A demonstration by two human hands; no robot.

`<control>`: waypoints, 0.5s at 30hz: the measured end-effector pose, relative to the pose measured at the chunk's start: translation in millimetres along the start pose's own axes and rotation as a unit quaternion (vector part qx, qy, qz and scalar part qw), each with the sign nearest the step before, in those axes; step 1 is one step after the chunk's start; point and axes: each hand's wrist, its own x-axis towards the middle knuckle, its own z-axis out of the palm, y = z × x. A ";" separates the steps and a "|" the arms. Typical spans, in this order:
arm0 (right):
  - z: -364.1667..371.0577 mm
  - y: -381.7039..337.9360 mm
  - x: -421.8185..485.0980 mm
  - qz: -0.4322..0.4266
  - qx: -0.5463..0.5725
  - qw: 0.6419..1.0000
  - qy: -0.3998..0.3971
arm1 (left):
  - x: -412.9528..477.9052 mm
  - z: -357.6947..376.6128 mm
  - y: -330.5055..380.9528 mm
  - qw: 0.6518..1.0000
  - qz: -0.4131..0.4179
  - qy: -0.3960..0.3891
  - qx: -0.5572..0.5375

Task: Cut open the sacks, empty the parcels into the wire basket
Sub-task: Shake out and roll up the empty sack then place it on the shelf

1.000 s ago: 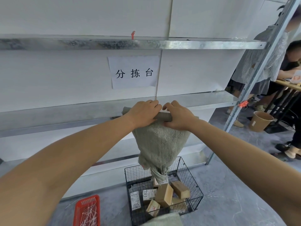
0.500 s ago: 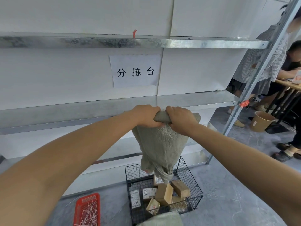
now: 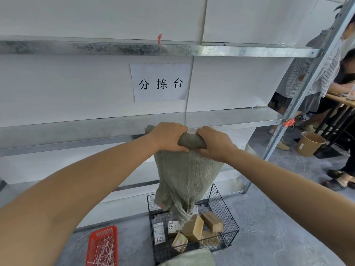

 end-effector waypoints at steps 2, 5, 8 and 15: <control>4.3 0.2 -2.9 -0.019 -0.026 0.998 0.057 | 0.9 -4.5 1.3 0.997 -0.011 -0.045 -0.055; 8.6 2.1 -4.2 -0.051 -0.036 0.992 0.112 | 3.6 -10.5 2.9 0.988 -0.024 -0.109 -0.109; 10.4 3.7 -3.2 -0.043 -0.038 0.990 0.128 | 6.2 -10.8 6.6 0.991 -0.024 -0.104 -0.085; 1.6 9.6 -1.8 0.044 0.150 0.984 -0.091 | 5.6 0.7 10.9 0.995 0.013 0.019 0.092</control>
